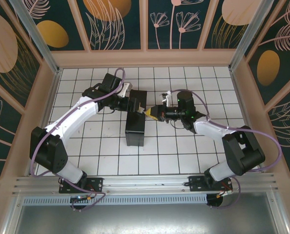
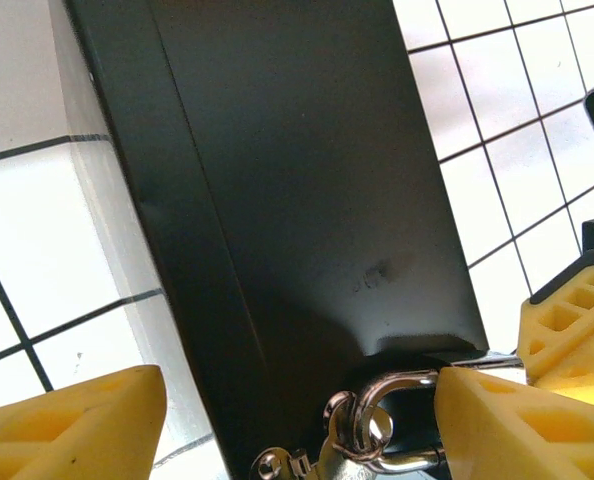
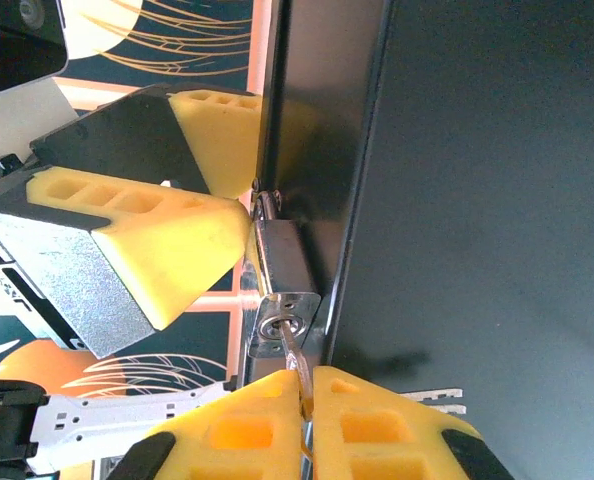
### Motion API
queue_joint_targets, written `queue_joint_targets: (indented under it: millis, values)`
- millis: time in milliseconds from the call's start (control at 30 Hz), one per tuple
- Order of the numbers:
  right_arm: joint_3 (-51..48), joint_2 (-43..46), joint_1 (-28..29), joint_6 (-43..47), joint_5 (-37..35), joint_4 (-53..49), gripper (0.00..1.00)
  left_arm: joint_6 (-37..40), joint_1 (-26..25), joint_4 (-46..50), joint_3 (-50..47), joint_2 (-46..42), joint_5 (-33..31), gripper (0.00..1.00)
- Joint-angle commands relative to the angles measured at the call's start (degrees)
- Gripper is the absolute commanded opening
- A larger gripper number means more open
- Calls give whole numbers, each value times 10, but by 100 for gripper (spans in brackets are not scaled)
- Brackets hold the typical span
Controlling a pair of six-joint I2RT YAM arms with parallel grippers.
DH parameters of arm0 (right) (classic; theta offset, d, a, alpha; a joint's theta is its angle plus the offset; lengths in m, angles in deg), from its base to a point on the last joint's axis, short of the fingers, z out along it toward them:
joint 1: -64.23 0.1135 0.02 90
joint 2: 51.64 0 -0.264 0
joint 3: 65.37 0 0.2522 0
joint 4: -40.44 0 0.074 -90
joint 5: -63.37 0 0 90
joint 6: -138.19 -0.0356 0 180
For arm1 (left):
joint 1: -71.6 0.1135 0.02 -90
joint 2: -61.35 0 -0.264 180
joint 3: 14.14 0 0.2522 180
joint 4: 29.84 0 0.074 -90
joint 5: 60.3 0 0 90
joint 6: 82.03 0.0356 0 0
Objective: Unlock the padlock with the key
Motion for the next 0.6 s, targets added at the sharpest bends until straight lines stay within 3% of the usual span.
queue_joint_targets:
  millis: [0,567]
  values:
    - [14,8,0,10,-14,-1,8,5,-1,10,-7,11,14,71]
    - [71,-26,7,27,16,7,3,6,-21,4,-15,19,30,70]
